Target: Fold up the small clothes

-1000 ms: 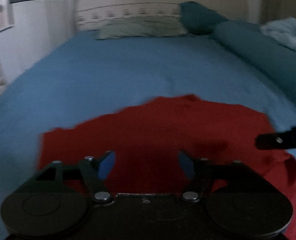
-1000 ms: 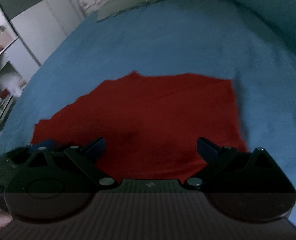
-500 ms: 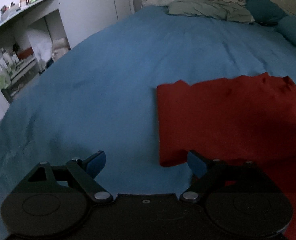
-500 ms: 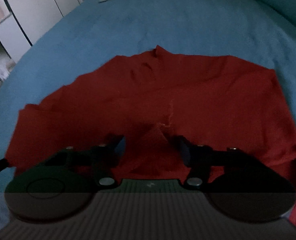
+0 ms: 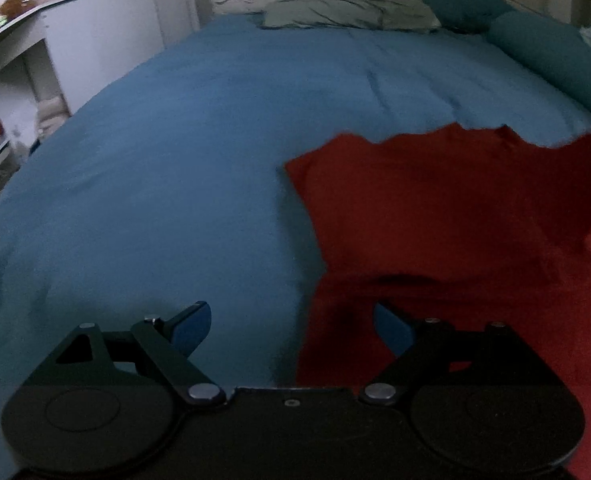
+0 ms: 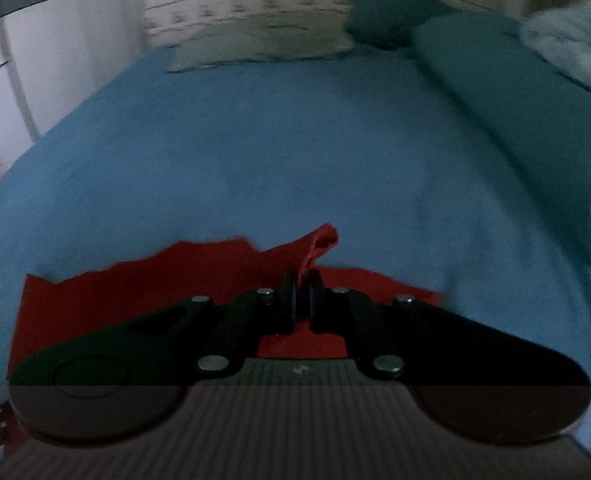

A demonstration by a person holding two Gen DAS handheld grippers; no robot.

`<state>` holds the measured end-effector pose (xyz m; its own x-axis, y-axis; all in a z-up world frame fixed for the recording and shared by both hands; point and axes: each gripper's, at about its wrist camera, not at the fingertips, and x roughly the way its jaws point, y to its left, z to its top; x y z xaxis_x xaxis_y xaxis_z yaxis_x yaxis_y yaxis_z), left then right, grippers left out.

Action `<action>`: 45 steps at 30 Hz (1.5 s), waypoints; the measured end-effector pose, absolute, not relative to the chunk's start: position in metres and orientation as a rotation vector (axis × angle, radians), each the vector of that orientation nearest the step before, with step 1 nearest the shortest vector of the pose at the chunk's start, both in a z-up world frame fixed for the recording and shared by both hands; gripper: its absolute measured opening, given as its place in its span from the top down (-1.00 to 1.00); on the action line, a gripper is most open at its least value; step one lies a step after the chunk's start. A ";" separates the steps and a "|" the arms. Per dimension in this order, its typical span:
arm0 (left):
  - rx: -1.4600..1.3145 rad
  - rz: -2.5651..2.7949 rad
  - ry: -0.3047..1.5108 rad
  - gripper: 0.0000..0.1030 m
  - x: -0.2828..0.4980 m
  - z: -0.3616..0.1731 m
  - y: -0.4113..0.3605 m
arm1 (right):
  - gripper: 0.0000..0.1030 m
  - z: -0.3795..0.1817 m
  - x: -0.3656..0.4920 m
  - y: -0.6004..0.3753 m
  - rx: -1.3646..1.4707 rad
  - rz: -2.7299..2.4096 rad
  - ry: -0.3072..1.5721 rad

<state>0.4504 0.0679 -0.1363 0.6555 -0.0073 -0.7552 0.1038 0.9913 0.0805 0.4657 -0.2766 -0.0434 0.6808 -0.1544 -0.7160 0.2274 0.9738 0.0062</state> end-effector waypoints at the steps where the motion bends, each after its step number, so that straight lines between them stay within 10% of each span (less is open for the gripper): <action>1: 0.129 -0.068 0.862 -0.76 0.452 -0.140 0.065 | 0.60 -0.052 0.463 -0.285 0.102 -0.230 0.815; 14: 0.003 0.041 0.926 -0.64 0.457 -0.138 0.091 | 0.50 -0.142 0.443 -0.324 0.087 -0.251 0.946; 15: 0.003 0.020 0.909 -0.64 0.454 -0.130 0.088 | 0.41 -0.140 0.441 -0.321 0.049 -0.243 0.942; 17: 0.003 -0.031 0.870 -0.65 0.451 -0.115 0.079 | -0.59 -0.130 0.436 -0.312 0.007 -0.238 0.929; 19: 0.015 -0.092 0.832 -0.70 0.452 -0.104 0.065 | -0.96 -0.118 0.425 -0.300 -0.001 -0.193 0.848; 45: 0.110 -0.179 0.908 -0.76 0.470 -0.146 0.001 | -0.96 -0.161 0.462 -0.337 0.241 -0.127 0.819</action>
<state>0.4705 0.0014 -0.1456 0.6022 -0.1074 -0.7911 0.2003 0.9795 0.0196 0.4624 -0.3375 -0.1611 0.6773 -0.0192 -0.7354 0.2045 0.9652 0.1631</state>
